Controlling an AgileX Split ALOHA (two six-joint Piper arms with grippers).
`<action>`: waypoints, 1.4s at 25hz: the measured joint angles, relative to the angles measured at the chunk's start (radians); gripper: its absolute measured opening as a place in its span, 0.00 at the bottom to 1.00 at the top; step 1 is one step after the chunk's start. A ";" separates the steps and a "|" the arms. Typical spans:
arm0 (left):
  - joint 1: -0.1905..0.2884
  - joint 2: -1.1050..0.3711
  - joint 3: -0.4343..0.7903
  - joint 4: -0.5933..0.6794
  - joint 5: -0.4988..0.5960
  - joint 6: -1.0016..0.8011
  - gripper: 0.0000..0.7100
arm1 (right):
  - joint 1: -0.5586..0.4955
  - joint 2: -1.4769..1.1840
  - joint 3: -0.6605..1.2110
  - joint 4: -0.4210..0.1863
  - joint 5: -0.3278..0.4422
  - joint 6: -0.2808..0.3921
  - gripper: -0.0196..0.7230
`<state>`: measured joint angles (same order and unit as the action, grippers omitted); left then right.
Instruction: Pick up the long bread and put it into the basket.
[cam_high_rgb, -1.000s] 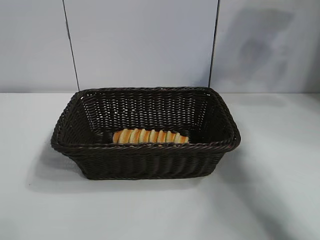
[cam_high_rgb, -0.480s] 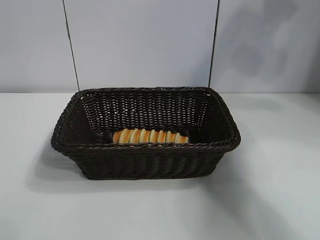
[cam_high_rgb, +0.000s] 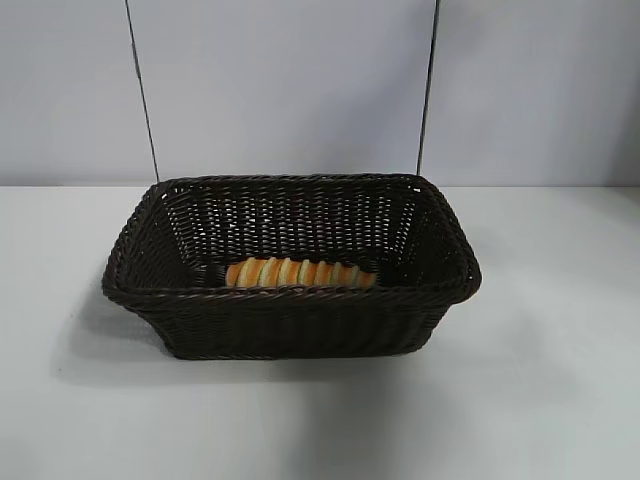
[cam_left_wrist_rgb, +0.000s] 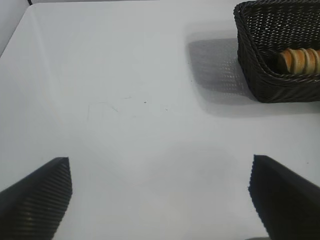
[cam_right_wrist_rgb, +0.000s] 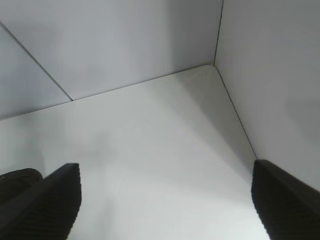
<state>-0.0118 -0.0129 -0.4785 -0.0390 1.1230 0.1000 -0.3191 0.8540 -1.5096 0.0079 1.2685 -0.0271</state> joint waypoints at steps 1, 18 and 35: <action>0.000 0.000 0.000 0.000 0.000 0.000 0.98 | 0.008 -0.044 0.033 -0.014 0.000 0.004 0.92; 0.000 0.000 0.000 0.000 0.000 -0.001 0.98 | 0.102 -0.690 0.518 -0.065 0.000 0.097 0.92; 0.000 0.000 0.000 0.000 0.000 -0.001 0.98 | 0.102 -0.876 0.943 -0.065 -0.080 0.055 0.92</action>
<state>-0.0118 -0.0129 -0.4785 -0.0390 1.1230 0.0989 -0.2168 -0.0215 -0.5667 -0.0572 1.1885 0.0279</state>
